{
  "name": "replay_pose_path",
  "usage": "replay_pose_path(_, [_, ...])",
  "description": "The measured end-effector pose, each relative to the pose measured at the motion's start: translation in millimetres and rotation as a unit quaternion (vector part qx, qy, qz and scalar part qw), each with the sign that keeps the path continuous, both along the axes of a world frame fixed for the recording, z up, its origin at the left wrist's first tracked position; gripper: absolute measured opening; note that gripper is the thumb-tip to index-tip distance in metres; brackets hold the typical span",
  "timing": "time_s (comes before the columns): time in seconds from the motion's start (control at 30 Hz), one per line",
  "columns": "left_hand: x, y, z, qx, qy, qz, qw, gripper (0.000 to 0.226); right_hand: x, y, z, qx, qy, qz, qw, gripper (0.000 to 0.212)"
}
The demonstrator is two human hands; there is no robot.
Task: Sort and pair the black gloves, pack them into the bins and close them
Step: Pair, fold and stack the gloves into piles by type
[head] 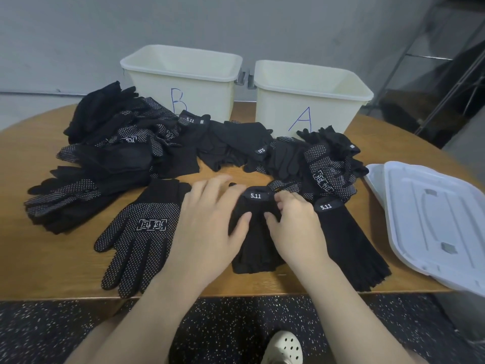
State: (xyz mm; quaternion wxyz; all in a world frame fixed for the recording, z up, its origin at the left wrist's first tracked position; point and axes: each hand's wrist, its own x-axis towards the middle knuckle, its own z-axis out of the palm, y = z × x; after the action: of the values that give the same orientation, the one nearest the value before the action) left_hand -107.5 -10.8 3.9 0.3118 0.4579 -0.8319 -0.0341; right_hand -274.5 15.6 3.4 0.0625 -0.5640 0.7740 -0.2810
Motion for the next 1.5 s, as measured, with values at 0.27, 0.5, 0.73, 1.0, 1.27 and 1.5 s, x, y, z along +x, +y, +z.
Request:
replay_pose_path(0.27, [-7, 2, -24, 0.128, -0.175, -0.043, 0.975, 0.071, 0, 0, 0, 0.000, -0.001, 0.004, 1.000, 0.035])
replay_pose_path(0.5, [-6, -3, -22, 0.173, -0.199, -0.047, 0.963, 0.092, 0, 1, 2, -0.003, -0.038, 0.012, 0.999, 0.040])
replay_pose_path(0.73, [-4, -3, -22, 0.195, -0.191, -0.057, 0.960, 0.115, 8, -3, 3, 0.041, 0.035, -0.003, 0.999, 0.041])
replay_pose_path(1.0, [-3, -4, -25, 0.188, -0.180, -0.059, 0.964, 0.112, 7, -14, 3, 0.067, -0.041, -0.015, 0.997, 0.026])
replay_pose_path(1.27, [2, 2, -18, 0.230, 0.107, -0.064, 0.965, 0.101, 0, -6, 19, 0.000, -0.274, 0.059, 0.960, 0.024])
replay_pose_path(1.5, [-8, 8, -6, 0.379, 0.407, -0.100, 0.825, 0.081, -26, 21, 53, -0.036, -0.487, 0.102, 0.867, 0.018])
